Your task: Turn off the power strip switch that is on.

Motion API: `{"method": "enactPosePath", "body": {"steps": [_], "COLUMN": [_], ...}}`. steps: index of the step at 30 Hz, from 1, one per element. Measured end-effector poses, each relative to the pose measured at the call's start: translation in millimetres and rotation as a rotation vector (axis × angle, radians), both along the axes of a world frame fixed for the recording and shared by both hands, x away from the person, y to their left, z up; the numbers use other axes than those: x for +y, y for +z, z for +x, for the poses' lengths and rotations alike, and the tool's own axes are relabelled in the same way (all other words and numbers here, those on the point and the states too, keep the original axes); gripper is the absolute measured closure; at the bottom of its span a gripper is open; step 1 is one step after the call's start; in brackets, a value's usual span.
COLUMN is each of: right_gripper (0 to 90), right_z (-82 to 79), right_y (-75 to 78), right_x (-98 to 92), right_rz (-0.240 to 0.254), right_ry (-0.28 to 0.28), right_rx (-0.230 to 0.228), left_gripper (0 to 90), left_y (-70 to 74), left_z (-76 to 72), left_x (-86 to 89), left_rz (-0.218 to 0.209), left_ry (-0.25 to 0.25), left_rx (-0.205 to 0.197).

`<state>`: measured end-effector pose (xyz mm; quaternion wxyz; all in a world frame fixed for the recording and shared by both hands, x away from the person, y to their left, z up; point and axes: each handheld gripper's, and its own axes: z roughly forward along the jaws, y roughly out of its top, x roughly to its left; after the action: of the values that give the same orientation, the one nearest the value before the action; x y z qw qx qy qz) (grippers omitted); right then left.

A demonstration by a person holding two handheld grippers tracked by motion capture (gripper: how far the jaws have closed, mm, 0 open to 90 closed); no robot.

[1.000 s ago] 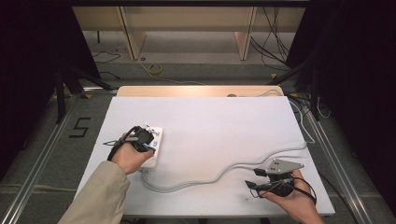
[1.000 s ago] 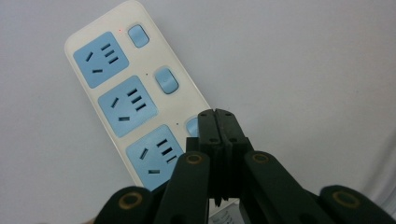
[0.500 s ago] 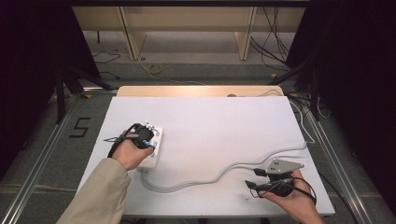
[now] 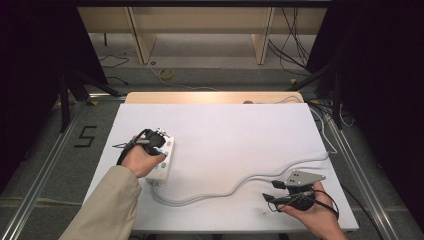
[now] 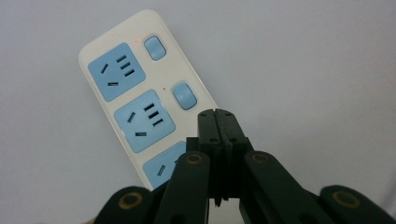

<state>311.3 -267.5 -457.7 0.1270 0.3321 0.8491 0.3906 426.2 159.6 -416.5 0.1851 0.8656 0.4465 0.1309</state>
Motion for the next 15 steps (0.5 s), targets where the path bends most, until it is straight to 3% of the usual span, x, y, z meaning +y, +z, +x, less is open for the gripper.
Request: {"method": "enactPosePath", "body": {"steps": [15], "right_gripper": [43.2], "right_z": [0.3], "right_y": [-0.3], "right_x": [-0.2], "right_rz": [-0.003], "right_ry": [0.002], "right_rx": [0.0], "left_gripper": [89.9], "left_y": [0.4], "left_z": [9.0], "left_x": [0.3], "left_rz": [0.006], "left_ry": [0.008], "left_rx": [0.013]}}
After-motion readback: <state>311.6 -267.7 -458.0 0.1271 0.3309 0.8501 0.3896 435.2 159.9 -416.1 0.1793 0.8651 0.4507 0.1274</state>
